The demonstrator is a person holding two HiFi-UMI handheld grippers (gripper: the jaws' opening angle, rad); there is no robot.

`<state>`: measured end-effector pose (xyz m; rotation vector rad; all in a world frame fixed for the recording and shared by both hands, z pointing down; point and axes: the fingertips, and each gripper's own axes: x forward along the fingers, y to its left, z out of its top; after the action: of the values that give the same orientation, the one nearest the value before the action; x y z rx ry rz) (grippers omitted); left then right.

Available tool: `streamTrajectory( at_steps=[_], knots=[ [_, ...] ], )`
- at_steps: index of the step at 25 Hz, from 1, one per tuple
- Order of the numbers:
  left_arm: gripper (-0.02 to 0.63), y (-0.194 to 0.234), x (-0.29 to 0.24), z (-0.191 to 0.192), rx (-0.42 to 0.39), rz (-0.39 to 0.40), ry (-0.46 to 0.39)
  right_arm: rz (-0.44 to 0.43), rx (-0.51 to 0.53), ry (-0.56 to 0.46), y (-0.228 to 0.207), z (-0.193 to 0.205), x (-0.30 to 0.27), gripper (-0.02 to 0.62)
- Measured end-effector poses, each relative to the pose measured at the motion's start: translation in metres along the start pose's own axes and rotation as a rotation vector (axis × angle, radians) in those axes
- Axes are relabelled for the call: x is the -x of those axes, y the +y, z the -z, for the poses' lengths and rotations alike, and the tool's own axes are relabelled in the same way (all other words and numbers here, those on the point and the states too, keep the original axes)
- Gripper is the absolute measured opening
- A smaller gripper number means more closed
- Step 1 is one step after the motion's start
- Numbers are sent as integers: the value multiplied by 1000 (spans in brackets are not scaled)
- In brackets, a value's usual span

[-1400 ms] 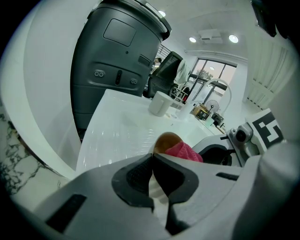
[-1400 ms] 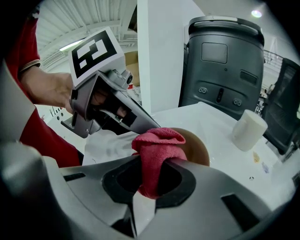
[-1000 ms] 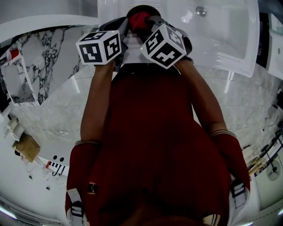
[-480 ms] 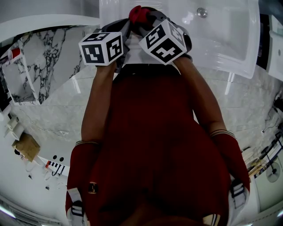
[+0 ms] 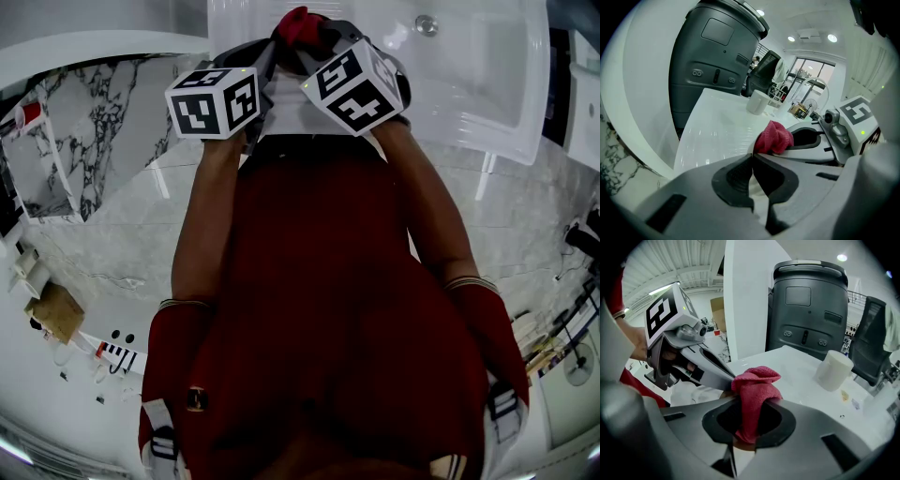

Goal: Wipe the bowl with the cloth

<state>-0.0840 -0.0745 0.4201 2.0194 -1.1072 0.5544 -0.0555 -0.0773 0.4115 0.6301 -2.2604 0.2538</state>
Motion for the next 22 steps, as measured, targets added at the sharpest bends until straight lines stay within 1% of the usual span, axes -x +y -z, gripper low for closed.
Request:
streamTrajectory(
  at_steps=[12, 22],
  knots=[
    [14, -1, 0, 2, 4, -8, -8, 13, -25, 24, -4, 15, 10, 51],
    [14, -2, 1, 3, 6, -11, -11, -5, -42, 55, 3, 29, 14, 51]
  ],
)
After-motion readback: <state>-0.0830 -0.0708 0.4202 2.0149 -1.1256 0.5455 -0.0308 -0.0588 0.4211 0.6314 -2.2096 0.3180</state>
